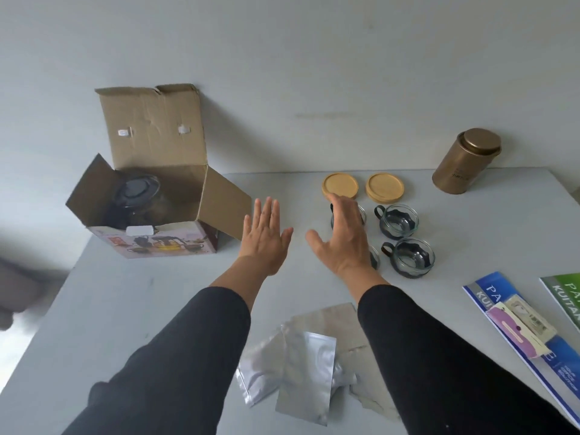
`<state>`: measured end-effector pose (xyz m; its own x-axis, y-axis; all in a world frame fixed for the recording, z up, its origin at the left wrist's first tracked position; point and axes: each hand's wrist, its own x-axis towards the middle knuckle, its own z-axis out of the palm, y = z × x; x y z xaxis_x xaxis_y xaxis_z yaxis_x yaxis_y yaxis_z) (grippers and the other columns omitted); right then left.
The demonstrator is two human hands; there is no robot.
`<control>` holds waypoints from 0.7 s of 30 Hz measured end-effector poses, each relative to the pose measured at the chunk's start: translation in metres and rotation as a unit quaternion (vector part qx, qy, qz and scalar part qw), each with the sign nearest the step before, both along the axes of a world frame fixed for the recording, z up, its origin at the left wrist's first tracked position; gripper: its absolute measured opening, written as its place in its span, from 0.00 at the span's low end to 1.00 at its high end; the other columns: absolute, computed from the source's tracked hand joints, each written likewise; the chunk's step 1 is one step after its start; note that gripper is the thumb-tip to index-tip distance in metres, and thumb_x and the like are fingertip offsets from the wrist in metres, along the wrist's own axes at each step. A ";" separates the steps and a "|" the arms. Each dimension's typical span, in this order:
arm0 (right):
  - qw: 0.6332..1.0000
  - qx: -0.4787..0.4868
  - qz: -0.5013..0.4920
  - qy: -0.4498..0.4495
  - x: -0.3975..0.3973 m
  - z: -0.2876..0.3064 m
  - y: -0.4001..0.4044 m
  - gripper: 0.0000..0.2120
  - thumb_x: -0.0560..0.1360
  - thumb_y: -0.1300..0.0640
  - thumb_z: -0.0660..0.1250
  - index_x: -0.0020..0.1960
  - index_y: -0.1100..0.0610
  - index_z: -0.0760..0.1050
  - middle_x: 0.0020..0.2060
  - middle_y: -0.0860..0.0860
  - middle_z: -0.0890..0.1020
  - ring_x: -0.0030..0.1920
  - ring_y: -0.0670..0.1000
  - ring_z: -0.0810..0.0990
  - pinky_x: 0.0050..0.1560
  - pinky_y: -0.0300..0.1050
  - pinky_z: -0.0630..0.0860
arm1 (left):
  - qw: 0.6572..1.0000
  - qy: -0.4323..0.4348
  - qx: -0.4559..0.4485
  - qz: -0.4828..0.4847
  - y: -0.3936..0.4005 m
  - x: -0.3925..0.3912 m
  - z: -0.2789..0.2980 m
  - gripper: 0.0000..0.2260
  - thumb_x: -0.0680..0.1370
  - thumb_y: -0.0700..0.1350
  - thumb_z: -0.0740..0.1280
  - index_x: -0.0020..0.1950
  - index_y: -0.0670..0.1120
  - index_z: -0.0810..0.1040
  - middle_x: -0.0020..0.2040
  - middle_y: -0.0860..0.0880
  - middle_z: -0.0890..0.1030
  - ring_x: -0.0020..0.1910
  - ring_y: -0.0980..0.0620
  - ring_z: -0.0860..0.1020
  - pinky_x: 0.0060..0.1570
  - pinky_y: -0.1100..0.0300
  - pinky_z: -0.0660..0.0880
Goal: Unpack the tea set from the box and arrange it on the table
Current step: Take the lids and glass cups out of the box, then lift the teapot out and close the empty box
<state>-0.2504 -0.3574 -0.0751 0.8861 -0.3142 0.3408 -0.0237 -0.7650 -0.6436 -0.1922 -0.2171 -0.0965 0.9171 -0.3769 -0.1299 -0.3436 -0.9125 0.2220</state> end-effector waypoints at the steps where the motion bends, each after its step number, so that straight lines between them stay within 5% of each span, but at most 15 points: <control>1: 1.000 0.000 0.008 -0.003 0.006 0.005 0.008 0.35 0.63 0.45 0.59 0.66 0.64 0.68 0.57 0.58 0.74 0.59 0.58 0.72 0.61 0.50 0.70 | 1.000 -0.009 -0.004 0.005 0.008 0.003 0.006 0.28 0.83 0.54 0.44 0.78 0.44 0.37 0.78 0.48 0.37 0.76 0.48 0.34 0.75 0.50 0.38; 9: 0.996 0.017 0.091 0.018 0.045 0.031 0.085 0.29 0.68 0.51 0.66 0.67 0.60 0.68 0.59 0.54 0.72 0.60 0.54 0.72 0.54 0.42 0.69 | 0.996 -0.049 -0.017 0.067 0.090 0.029 0.035 0.28 0.83 0.54 0.44 0.78 0.45 0.39 0.78 0.49 0.38 0.76 0.49 0.35 0.74 0.51 0.38; 21: 0.987 -0.015 0.145 0.068 0.100 0.026 0.198 0.18 0.74 0.54 0.64 0.62 0.59 0.73 0.58 0.53 0.75 0.55 0.54 0.75 0.53 0.46 0.73 | 0.987 -0.056 0.082 0.128 0.222 0.086 0.050 0.28 0.83 0.52 0.46 0.78 0.43 0.39 0.78 0.47 0.39 0.76 0.47 0.35 0.75 0.47 0.39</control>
